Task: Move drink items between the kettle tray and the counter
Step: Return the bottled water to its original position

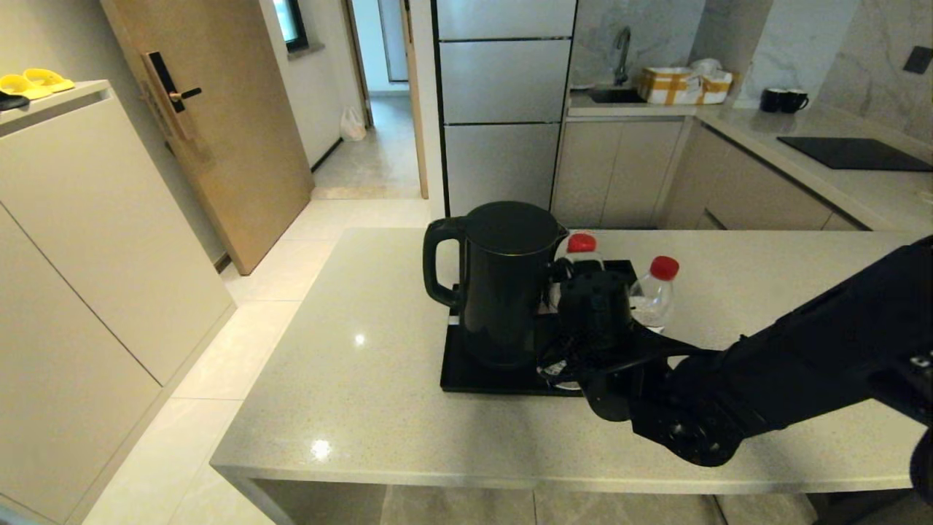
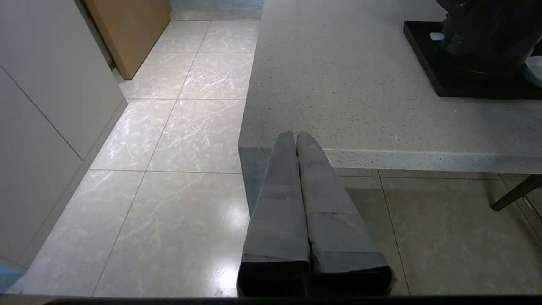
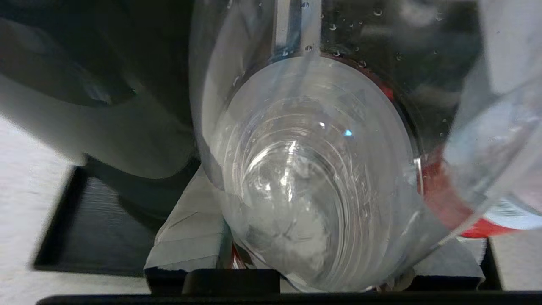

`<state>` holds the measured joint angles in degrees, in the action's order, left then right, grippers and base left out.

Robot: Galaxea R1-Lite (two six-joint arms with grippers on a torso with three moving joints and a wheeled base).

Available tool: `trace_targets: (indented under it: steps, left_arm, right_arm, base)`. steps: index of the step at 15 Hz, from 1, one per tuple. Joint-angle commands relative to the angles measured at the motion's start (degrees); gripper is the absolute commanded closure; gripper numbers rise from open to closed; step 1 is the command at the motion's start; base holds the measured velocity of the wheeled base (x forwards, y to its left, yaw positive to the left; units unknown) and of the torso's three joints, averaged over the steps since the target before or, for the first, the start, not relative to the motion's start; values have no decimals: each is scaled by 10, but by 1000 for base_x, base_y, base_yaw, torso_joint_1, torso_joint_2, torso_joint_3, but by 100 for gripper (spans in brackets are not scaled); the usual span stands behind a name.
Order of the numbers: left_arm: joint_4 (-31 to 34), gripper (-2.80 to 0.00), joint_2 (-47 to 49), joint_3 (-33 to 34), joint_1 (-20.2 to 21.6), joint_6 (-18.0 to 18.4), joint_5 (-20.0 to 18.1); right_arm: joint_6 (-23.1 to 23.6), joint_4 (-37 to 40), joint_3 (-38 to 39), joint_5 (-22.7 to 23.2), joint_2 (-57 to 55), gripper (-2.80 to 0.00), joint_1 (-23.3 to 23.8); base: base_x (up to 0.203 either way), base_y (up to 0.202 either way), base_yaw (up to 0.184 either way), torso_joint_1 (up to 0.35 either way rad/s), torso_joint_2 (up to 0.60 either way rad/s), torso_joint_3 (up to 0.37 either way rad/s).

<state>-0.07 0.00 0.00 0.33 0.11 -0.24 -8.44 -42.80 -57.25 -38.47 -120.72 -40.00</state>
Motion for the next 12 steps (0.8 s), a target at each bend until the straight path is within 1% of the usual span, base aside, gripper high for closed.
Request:
trace_targets:
  steps: [1,5,12]
  left_arm:
    - [0,0,0,1,0,0,0]
    - [0,0,0,1,0,0,0]
    - [0,0,0,1,0,0,0]
  right_arm:
    - [-1,-4,-7,-2,-25,0,10]
    - [-3,-13,-5,3,-31,0,37]
    - [-2,-50,-9,4,-73,0,43]
  base:
    - [0,0,0,0,0,0]
    - [0,0,0,0,0,0]
    - [0,0,0,0,0,0]
